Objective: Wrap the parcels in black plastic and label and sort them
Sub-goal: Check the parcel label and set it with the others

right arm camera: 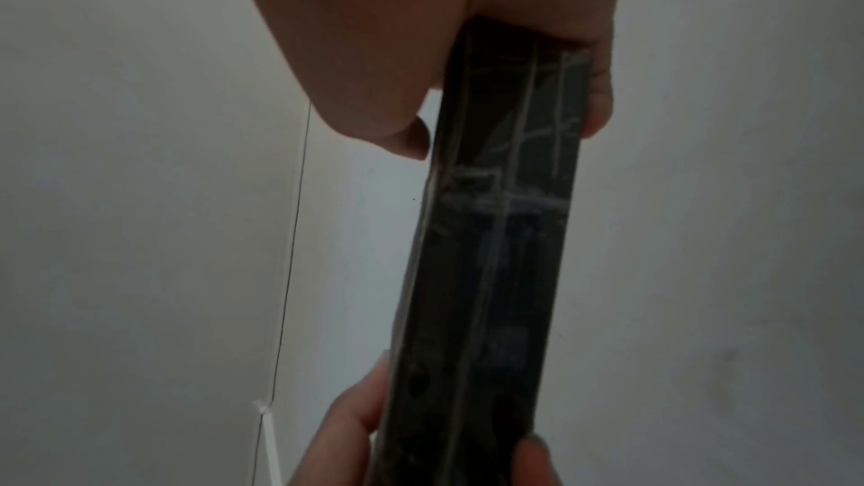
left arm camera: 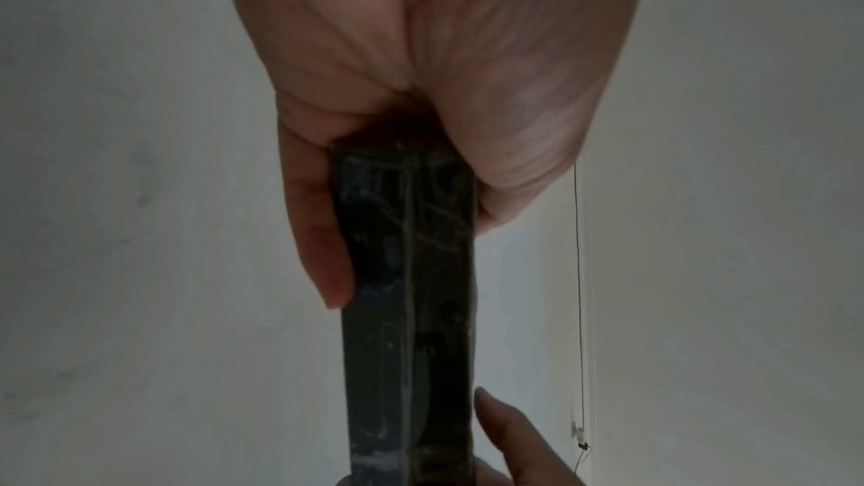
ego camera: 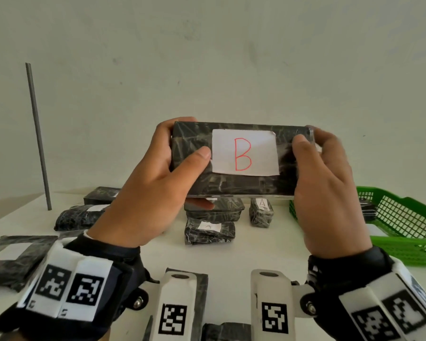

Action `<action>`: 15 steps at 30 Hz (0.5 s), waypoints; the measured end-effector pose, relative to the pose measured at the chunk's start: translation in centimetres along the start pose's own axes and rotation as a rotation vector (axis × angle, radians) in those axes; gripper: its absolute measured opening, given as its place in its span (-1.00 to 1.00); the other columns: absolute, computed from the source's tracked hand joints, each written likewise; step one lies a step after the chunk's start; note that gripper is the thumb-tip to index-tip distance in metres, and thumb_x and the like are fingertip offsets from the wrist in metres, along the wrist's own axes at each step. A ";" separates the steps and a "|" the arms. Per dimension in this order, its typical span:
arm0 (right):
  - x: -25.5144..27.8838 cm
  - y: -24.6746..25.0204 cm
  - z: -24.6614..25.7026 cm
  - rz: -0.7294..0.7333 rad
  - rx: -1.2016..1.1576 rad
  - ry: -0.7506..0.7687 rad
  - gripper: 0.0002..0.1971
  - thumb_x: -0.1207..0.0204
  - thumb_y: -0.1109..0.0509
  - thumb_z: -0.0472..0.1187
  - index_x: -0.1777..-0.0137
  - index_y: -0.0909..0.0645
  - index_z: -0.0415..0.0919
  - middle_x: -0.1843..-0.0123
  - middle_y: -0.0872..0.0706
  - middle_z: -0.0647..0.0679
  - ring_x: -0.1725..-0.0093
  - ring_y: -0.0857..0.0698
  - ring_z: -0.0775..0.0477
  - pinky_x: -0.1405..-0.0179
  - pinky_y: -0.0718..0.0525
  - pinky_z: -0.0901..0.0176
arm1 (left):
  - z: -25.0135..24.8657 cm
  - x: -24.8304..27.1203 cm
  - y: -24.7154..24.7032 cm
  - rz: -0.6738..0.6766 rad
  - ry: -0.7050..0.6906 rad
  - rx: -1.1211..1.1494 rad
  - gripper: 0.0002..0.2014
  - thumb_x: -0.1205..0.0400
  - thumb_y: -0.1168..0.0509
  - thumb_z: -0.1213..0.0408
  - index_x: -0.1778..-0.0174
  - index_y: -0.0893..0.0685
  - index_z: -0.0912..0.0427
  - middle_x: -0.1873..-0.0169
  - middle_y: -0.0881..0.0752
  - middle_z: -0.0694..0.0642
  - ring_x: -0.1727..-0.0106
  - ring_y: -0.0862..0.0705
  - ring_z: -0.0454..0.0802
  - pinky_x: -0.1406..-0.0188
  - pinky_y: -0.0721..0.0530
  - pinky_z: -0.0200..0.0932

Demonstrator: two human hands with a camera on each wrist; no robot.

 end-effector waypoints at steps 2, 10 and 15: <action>0.1 0.0 0.0 -0.018 -0.024 -0.033 -0.87 -0.77 -0.28 -0.02 -0.24 -0.49 0.04 0.04 -0.85 -0.24 0.03 -0.81 -0.30 -0.07 -0.78 -0.33 | 0.1 -0.1 0.1 -0.022 0.022 0.032 -0.63 -0.71 -0.30 0.14 -0.45 -0.53 0.01 -0.09 -0.86 0.01 -0.06 -0.89 0.11 0.33 -0.84 0.02; 0.8 -0.7 0.6 0.012 0.120 0.046 -0.73 -0.68 -0.45 0.02 -0.22 -0.46 0.01 0.11 -0.87 0.07 0.17 -0.87 -0.05 0.05 -0.85 -0.22 | 0.4 -0.2 0.2 -0.041 0.078 0.055 -0.72 -0.66 -0.38 0.17 -0.26 -0.60 0.08 -0.03 -0.88 0.06 0.01 -0.90 0.12 0.35 -0.83 -0.04; 1.4 -1.0 1.4 0.017 0.225 0.102 -0.47 -0.47 -0.60 0.13 -0.27 -0.40 0.04 0.09 -0.73 0.22 0.11 -0.72 0.48 0.21 -0.58 0.62 | 0.6 -0.3 0.6 -0.086 0.044 -0.026 -0.68 -0.65 -0.51 0.17 -0.28 -0.63 0.03 -0.07 -0.88 0.01 -0.09 -0.88 0.09 0.21 -0.85 0.05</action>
Point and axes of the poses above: each hand's wrist, its own x-axis away from the middle knuckle, its own y-axis out of the back of the hand, z = x × y, the point moved 3 cm from there along -x, towards the middle knuckle
